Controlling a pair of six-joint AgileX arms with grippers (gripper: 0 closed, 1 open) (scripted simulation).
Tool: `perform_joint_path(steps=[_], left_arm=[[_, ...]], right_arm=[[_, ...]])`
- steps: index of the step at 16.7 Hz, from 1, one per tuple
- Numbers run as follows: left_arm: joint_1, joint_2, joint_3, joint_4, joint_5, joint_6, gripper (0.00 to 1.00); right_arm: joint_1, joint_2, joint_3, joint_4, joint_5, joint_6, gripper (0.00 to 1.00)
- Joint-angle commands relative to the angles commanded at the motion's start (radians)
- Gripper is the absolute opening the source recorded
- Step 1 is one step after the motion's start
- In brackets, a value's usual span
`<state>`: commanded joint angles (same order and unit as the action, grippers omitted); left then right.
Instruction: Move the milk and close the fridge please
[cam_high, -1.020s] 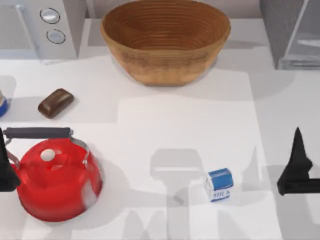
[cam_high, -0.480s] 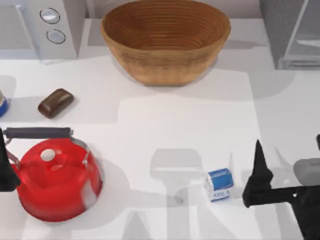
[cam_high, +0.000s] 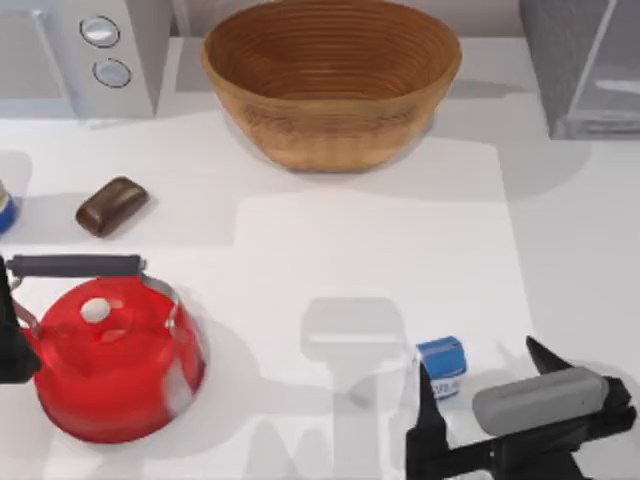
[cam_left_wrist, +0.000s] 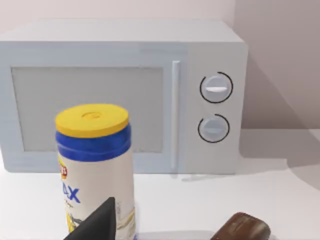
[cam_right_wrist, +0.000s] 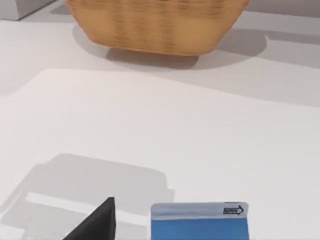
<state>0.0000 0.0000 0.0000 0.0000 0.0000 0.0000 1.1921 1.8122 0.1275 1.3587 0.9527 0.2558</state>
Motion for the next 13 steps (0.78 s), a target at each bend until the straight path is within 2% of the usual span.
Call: perform_joint_path(steps=[4, 10, 13], left_arm=[[0.0, 0.0, 0.0, 0.0, 0.0, 0.0, 1.0], [0.0, 0.0, 0.0, 0.0, 0.0, 0.0, 1.0], [0.0, 0.0, 0.0, 0.0, 0.0, 0.0, 1.0]], right_arm=[[0.03, 0.139, 0.016, 0.092, -0.009, 0.041, 1.0], [0.024, 0.147, 0.016, 0.097, -0.013, 0.041, 1.0], [-0.027, 0.183, 0.054, 0.122, -0.064, 0.014, 1.0]])
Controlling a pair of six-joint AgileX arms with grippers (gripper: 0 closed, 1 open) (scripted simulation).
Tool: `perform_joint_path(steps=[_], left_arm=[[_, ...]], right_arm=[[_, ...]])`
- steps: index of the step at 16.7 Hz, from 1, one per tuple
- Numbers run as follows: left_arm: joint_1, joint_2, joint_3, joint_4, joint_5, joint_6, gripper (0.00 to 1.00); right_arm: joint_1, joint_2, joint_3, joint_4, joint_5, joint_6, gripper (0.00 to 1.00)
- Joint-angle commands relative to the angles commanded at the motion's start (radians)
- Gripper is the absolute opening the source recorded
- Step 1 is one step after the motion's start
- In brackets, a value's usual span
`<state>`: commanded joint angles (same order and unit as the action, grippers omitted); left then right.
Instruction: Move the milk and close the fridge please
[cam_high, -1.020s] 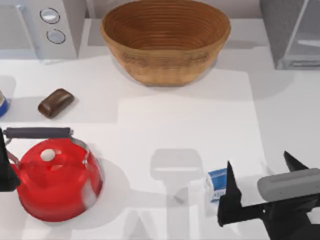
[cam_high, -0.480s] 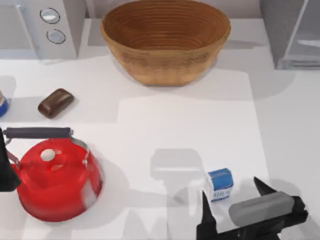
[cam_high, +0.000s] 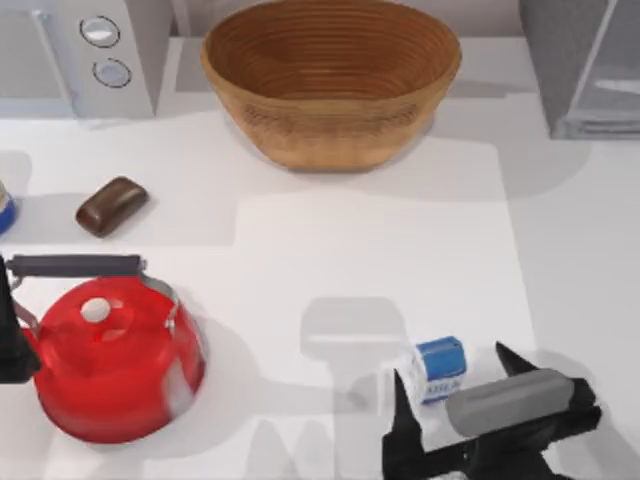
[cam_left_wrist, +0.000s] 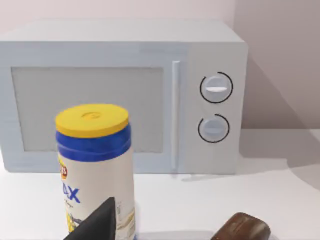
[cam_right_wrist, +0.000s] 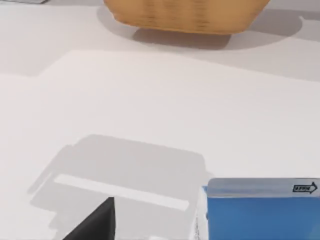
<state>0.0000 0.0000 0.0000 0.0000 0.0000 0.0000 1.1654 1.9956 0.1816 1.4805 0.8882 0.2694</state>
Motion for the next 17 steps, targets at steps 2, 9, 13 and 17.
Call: perform_joint_path(steps=[2, 9, 13, 17], left_arm=[[0.0, 0.0, 0.0, 0.0, 0.0, 0.0, 1.0], [0.0, 0.0, 0.0, 0.0, 0.0, 0.0, 1.0], [0.0, 0.0, 0.0, 0.0, 0.0, 0.0, 1.0], [0.0, 0.0, 0.0, 0.0, 0.0, 0.0, 1.0]], right_arm=[[-0.049, 0.035, 0.033, 0.021, -0.046, -0.024, 1.0], [-0.095, 0.068, 0.063, 0.04, -0.088, -0.045, 0.92], [-0.095, 0.068, 0.063, 0.04, -0.088, -0.045, 0.62], [-0.095, 0.068, 0.063, 0.04, -0.088, -0.045, 0.32]])
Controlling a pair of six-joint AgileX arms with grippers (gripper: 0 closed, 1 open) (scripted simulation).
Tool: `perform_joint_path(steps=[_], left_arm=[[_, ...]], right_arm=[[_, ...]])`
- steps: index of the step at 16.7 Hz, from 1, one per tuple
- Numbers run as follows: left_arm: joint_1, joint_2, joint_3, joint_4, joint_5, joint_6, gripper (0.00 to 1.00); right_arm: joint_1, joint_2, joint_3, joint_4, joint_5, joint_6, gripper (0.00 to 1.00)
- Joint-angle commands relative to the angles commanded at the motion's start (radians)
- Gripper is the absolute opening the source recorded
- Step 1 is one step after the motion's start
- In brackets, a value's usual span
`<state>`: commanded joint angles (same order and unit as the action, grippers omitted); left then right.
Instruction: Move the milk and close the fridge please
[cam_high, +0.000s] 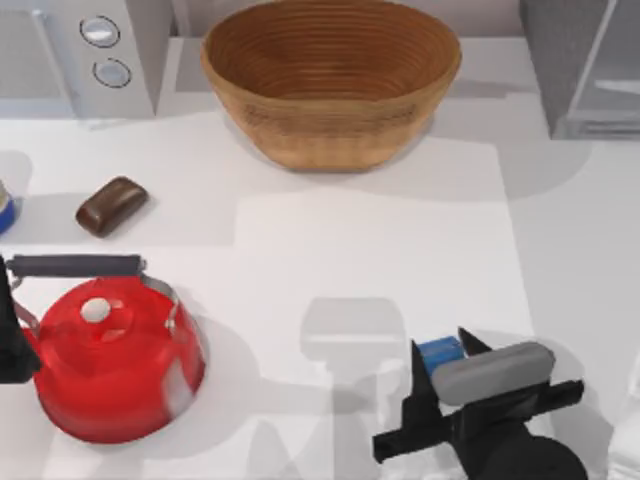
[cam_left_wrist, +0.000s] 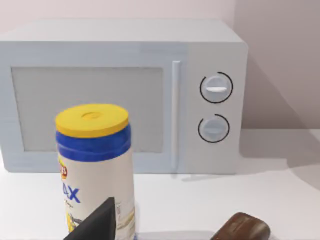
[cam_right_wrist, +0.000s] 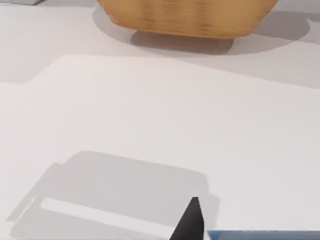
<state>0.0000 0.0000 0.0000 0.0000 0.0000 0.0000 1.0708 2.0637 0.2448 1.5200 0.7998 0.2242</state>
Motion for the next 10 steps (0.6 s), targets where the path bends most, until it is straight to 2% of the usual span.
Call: perform_joint_path(steps=[4, 10], left_arm=[[0.0, 0.0, 0.0, 0.0, 0.0, 0.0, 1.0], [0.0, 0.0, 0.0, 0.0, 0.0, 0.0, 1.0]], right_arm=[[0.0, 0.0, 0.0, 0.0, 0.0, 0.0, 0.02], [0.0, 0.0, 0.0, 0.0, 0.0, 0.0, 0.0]])
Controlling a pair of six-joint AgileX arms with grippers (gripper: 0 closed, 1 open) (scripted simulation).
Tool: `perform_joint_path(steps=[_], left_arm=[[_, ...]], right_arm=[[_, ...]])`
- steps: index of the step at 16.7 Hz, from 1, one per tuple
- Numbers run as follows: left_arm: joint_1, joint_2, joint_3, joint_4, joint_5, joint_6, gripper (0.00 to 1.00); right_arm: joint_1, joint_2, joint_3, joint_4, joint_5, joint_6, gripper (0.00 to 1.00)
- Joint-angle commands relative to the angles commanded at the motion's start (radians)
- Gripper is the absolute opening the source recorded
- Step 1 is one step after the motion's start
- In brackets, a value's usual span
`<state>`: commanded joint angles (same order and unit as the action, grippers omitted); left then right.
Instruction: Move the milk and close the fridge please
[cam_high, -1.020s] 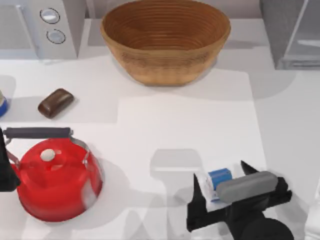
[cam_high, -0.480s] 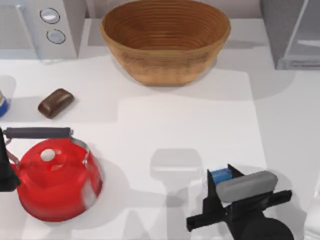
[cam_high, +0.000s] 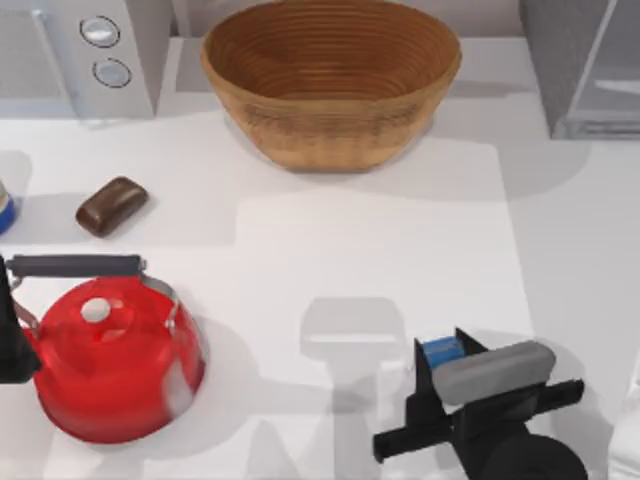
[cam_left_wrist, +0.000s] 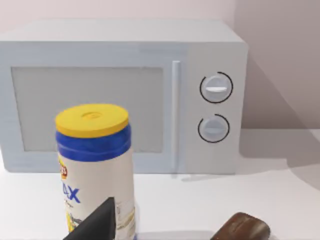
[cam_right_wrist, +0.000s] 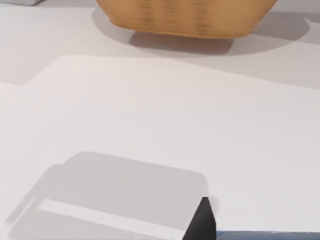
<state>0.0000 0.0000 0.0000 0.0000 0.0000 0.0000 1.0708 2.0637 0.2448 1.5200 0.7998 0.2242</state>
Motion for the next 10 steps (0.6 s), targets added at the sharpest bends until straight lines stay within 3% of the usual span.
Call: perform_joint_path(steps=[5, 10], left_arm=[[0.0, 0.0, 0.0, 0.0, 0.0, 0.0, 1.0], [0.0, 0.0, 0.0, 0.0, 0.0, 0.0, 1.0]], right_arm=[[0.001, -0.018, -0.002, -0.017, -0.001, 0.001, 0.0], [-0.001, -0.166, -0.007, -0.164, -0.002, 0.001, 0.0]])
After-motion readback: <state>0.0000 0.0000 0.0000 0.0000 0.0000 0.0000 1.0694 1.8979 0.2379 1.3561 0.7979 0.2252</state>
